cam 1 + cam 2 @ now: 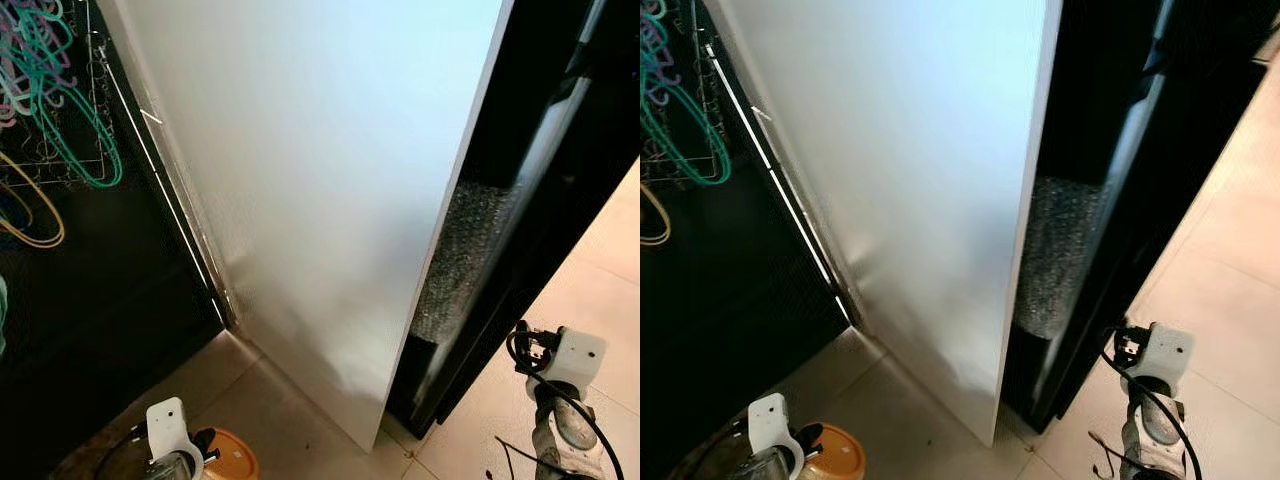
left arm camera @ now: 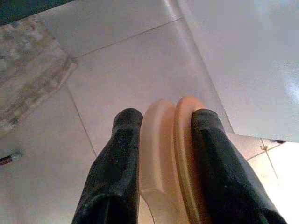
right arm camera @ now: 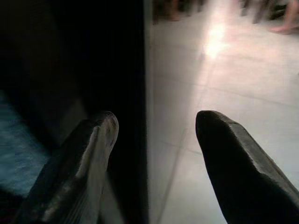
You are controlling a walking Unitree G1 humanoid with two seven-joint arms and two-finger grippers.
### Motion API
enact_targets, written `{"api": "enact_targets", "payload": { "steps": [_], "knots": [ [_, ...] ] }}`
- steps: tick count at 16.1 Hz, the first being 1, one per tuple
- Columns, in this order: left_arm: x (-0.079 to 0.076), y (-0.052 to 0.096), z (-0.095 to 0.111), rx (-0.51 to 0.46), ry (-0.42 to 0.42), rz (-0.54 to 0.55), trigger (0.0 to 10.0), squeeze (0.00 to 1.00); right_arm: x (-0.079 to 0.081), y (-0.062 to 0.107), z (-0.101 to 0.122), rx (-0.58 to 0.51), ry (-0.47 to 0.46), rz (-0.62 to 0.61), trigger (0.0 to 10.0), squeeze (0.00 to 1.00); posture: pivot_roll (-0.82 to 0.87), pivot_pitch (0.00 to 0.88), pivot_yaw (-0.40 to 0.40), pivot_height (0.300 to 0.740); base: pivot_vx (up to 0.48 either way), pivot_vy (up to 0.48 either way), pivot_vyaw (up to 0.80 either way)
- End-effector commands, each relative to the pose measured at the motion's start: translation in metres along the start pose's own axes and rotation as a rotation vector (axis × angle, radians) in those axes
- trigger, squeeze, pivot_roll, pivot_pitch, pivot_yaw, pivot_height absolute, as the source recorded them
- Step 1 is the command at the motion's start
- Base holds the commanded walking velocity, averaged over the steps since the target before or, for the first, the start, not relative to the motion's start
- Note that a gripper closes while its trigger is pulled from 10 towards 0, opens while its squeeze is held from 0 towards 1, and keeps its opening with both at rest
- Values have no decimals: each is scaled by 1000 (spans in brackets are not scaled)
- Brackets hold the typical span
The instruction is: Restocking fridge
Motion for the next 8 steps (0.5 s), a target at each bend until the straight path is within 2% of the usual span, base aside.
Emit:
{"api": "enact_targets", "payload": {
  "steps": [1,3,4,6,8],
  "knots": [
    [2,0,-2,9,-28,5,10000,0,1,4,-4,15,-36,70,10000,0,-6,16,32,740,0,0,0],
    [2,0,-2,13,-38,4,10000,0,14,11,-10,40,-84,240,10000,0,-11,16,32,740,0,0,0],
    [2,0,-2,15,-44,4,10000,0,17,20,-19,76,-97,332,10000,0,-12,18,32,740,0,0,0],
    [3,0,-2,17,-47,6,10000,0,18,28,-22,95,-133,410,10000,0,-15,20,35,740,0,0,0],
    [3,0,-2,20,-57,5,10000,0,25,28,-11,54,-157,473,10000,0,-19,22,38,740,0,0,0]
  ]
}}
Point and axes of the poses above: a point about 5 cm out from each wrist's last joint towards the gripper, its own y axis pointing back from the gripper into the wrist, its own z axis along the axis of the wrist's last joint, x = y × z, the point moved 6 cm from there along -y, pointing out of the wrist towards the gripper, and after that the axes turned 6 degrees about y, right-handed, at the moved point
